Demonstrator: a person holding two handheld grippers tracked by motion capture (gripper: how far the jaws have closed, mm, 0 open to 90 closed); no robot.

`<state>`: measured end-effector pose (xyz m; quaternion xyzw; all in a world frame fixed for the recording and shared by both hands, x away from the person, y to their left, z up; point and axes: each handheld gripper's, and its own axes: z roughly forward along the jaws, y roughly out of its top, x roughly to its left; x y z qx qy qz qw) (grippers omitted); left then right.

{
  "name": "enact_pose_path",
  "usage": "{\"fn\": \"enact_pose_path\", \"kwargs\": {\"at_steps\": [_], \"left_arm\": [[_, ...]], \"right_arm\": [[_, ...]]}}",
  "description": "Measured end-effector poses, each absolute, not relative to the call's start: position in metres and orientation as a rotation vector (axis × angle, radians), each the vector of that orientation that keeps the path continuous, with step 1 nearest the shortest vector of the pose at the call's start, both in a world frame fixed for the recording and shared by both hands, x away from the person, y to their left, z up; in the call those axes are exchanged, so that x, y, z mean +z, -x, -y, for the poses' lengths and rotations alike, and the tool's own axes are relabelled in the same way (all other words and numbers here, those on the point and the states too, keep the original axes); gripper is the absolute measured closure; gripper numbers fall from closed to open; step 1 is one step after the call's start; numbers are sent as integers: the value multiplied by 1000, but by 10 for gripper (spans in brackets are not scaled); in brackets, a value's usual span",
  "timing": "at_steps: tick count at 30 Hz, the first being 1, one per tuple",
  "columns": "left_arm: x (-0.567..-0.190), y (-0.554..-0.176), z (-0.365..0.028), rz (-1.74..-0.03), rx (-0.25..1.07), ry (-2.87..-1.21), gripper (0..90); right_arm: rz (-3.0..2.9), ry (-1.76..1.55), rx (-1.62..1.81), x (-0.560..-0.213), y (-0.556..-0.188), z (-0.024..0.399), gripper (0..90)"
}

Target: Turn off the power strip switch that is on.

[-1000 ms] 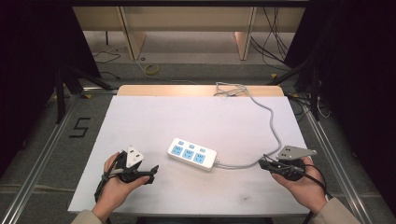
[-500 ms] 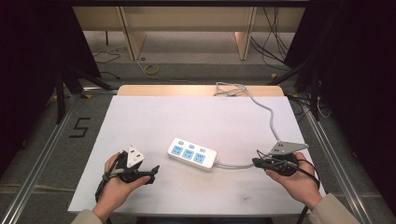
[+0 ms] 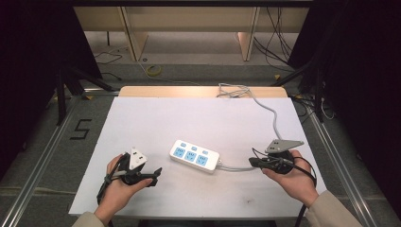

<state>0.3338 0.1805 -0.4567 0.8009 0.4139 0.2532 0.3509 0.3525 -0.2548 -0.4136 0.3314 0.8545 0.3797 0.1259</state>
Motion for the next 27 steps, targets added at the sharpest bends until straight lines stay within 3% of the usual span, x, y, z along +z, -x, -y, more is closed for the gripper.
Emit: {"fn": "enact_pose_path", "kwargs": {"at_steps": [27], "left_arm": [[-456,-334,-180,-1069,659,-2069,162]], "right_arm": [[-2520,-940,1081,-411,-363,236,900]]}}
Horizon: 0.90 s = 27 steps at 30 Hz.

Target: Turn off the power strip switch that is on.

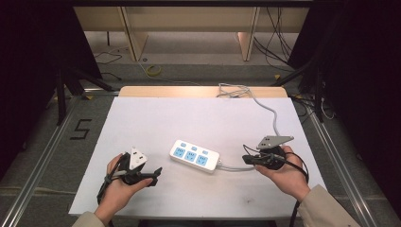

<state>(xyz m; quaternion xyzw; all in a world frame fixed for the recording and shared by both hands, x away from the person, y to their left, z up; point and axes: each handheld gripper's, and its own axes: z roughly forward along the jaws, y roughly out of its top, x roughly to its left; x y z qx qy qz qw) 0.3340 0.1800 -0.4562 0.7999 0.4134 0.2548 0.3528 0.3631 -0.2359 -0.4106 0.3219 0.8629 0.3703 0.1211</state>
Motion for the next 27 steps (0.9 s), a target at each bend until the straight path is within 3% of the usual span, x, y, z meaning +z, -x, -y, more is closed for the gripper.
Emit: {"fn": "enact_pose_path", "kwargs": {"at_steps": [27], "left_arm": [[-457,-334,-179,-1061,661,-2077,162]], "right_arm": [[-2535,-933,1071,-407,-373,226,900]]}}
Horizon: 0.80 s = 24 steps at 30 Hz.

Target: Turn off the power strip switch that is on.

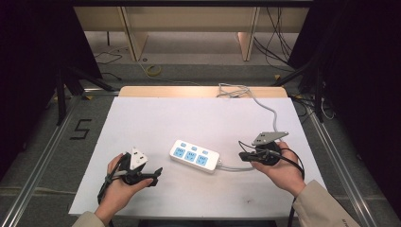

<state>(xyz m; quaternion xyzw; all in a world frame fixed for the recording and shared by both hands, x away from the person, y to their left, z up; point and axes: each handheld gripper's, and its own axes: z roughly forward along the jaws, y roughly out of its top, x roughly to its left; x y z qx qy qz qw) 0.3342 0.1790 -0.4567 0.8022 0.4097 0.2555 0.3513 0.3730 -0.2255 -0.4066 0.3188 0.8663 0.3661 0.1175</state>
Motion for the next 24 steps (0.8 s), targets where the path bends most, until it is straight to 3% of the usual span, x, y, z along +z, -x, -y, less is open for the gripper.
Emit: {"fn": "enact_pose_path", "kwargs": {"at_steps": [24], "left_arm": [[-456,-334,-179,-1061,664,-2079,161]], "right_arm": [[-2555,-911,1059,-404,-382,213,900]]}}
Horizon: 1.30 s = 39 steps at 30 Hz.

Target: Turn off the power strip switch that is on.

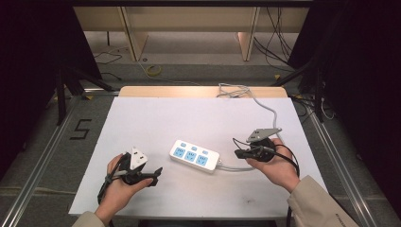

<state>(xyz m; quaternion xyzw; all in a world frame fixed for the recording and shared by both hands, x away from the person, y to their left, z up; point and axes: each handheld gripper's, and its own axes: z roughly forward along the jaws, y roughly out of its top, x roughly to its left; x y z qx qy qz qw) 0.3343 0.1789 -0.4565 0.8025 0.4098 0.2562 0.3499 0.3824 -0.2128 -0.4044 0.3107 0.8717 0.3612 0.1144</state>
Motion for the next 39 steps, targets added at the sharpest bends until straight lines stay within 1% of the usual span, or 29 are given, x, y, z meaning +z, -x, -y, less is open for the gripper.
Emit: {"fn": "enact_pose_path", "kwargs": {"at_steps": [39], "left_arm": [[-456,-334,-179,-1056,670,-2078,162]], "right_arm": [[-2578,-883,1046,-401,-399,192,900]]}}
